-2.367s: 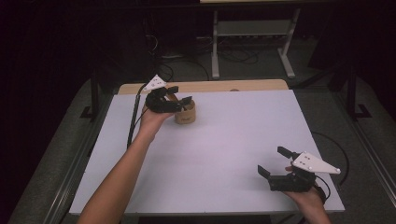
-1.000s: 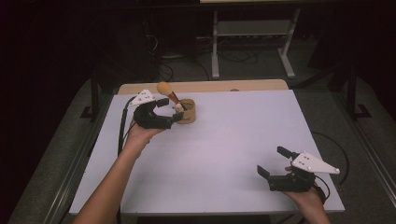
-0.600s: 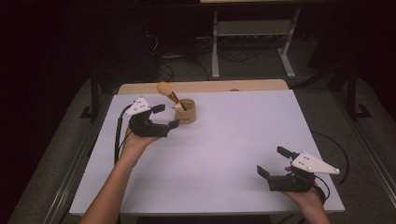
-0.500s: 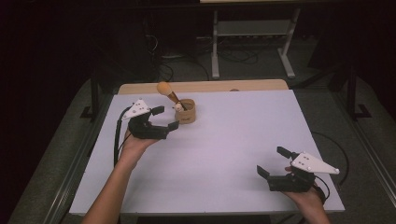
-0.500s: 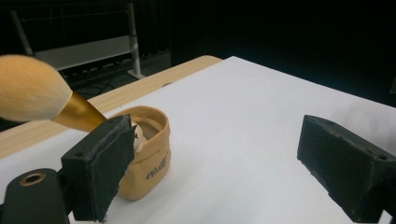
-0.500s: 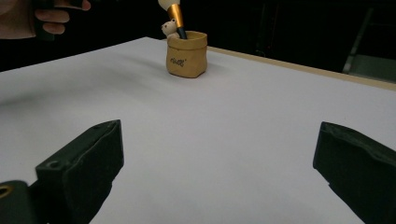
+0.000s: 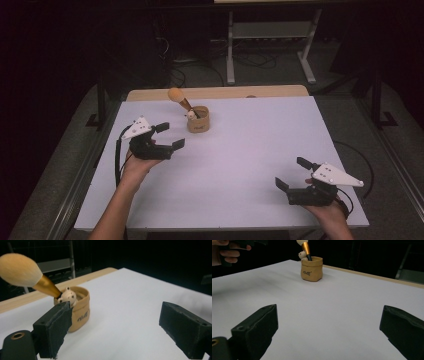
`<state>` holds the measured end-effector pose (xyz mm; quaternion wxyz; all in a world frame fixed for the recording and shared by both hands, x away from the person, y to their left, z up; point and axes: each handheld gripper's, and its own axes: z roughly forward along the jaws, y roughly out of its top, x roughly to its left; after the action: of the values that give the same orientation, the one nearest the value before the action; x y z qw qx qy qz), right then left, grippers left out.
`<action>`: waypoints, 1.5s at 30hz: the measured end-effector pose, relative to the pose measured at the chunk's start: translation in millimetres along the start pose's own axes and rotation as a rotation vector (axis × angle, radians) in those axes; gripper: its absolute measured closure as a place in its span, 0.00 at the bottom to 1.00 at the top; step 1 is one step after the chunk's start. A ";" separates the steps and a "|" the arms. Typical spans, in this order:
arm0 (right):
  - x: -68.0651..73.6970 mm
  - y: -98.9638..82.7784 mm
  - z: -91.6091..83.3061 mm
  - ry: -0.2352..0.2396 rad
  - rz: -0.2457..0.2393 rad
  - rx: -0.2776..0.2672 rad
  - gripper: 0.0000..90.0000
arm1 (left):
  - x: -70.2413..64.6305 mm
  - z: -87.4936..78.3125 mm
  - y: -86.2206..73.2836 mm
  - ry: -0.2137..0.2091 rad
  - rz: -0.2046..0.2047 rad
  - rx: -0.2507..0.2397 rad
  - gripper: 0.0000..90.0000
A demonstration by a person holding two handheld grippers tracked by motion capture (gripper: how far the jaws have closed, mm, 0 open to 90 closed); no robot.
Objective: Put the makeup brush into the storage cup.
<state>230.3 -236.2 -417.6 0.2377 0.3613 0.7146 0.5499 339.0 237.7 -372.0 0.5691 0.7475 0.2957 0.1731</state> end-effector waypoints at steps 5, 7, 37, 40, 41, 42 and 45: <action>0.2 -0.2 -0.1 0.001 -0.001 0.001 0.01 | -1.3 -9.6 -4.4 -0.009 -0.010 -0.016 0.12; 0.2 -0.1 0.0 0.001 -0.001 0.002 0.01 | -4.1 -14.3 -6.8 -0.014 -0.011 -0.024 0.12; 0.8 -0.1 2.2 0.008 0.001 0.009 0.01 | -28.1 -65.2 -44.4 0.006 -0.003 -0.032 0.12; 0.4 -0.1 2.0 0.007 0.001 0.008 0.01 | -29.5 -69.4 -48.3 0.010 -0.002 -0.030 0.12; 0.5 -0.2 2.0 0.007 0.003 0.008 0.01 | -29.7 -71.3 -49.5 0.011 0.002 -0.023 0.12; 0.5 -0.2 2.0 0.007 0.003 0.008 0.01 | -29.7 -71.3 -49.5 0.011 0.002 -0.023 0.12; 0.4 -0.1 2.1 0.005 0.002 0.009 0.01 | -29.9 -76.4 -55.5 0.014 0.005 -0.026 0.12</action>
<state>231.6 -234.5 -418.3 0.2336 0.3615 0.7172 0.5481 257.0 285.6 -400.2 0.5764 0.7395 0.2954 0.1835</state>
